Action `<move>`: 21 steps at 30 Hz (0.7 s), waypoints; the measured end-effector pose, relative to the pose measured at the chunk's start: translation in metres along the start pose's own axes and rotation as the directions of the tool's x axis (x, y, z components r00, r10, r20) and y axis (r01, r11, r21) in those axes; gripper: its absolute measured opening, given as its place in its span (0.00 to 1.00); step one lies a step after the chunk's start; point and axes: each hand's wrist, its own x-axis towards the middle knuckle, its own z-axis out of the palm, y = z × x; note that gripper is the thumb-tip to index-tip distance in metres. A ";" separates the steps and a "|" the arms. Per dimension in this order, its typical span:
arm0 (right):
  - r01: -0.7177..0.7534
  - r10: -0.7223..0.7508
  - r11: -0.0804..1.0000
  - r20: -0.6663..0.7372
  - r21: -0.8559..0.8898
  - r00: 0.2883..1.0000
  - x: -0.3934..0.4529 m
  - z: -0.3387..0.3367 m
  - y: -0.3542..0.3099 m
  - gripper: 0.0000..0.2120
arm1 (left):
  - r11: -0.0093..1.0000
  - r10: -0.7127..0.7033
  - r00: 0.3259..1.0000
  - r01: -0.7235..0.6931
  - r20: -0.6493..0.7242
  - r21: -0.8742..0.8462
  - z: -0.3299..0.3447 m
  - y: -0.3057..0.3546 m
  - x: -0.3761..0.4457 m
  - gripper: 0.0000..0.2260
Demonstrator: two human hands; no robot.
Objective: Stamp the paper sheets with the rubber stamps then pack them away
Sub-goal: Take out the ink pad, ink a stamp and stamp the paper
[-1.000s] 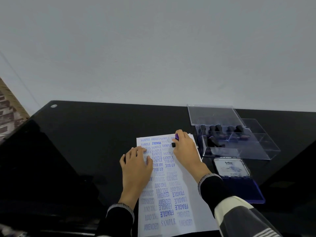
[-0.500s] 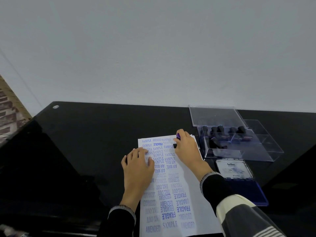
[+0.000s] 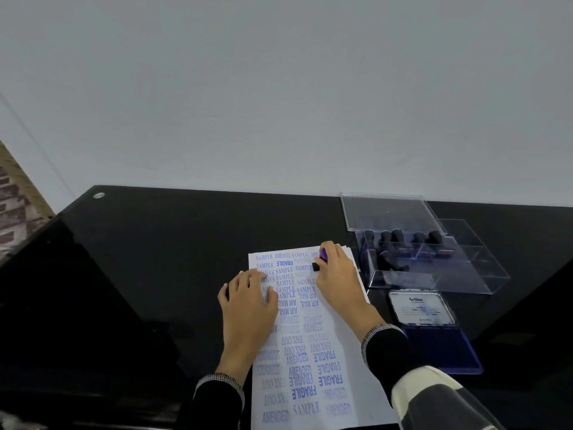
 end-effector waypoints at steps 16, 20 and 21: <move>-0.063 0.061 0.994 0.027 0.094 0.998 0.000 -0.006 0.001 0.04 | 1.000 0.004 1.000 -0.004 -0.014 -0.005 0.000 0.000 0.001 0.13; -0.223 0.239 0.938 -0.029 0.265 0.970 0.005 -0.018 0.005 0.02 | 1.000 0.013 1.000 -0.013 -0.013 0.008 0.001 -0.001 0.001 0.13; -0.257 0.293 0.908 -0.065 0.332 0.954 0.005 -0.021 0.006 0.01 | 1.000 0.015 1.000 -0.015 -0.017 0.005 0.001 -0.001 0.001 0.13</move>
